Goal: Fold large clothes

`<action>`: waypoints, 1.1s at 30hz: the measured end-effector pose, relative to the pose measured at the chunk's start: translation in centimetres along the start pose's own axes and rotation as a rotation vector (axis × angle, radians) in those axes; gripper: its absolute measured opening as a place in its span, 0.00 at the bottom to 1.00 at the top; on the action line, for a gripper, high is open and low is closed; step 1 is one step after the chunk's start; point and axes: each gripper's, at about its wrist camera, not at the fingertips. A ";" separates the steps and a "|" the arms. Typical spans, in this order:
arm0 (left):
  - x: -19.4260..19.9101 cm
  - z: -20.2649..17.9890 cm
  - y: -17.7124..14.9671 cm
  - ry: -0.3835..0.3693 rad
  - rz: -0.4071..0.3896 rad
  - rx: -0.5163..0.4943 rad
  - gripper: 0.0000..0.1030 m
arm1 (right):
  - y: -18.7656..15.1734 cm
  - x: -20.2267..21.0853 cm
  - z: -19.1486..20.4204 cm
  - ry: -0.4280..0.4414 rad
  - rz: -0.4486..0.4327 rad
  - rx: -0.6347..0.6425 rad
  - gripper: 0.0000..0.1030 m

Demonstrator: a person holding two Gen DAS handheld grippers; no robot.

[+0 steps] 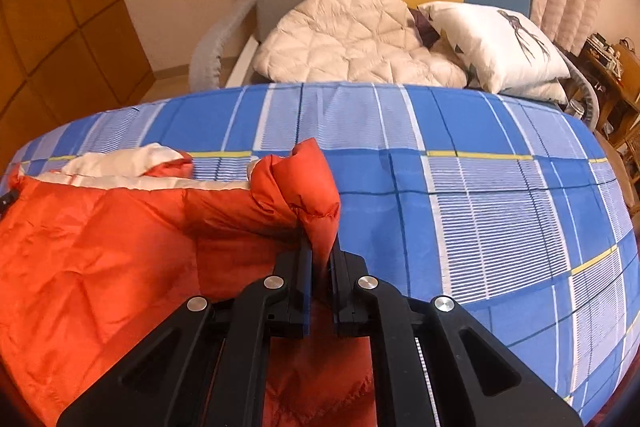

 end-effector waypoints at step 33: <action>6.5 -15.9 -3.5 -0.280 0.061 -0.262 0.23 | -3.8 9.5 11.2 0.246 -0.013 0.202 0.69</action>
Point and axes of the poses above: each gripper's, at about its wrist camera, not at the fingertips, and x roughly against the way its jaws point, z to its left, y to its top, and after that the axes turned 2 degrees about -x, right-handed
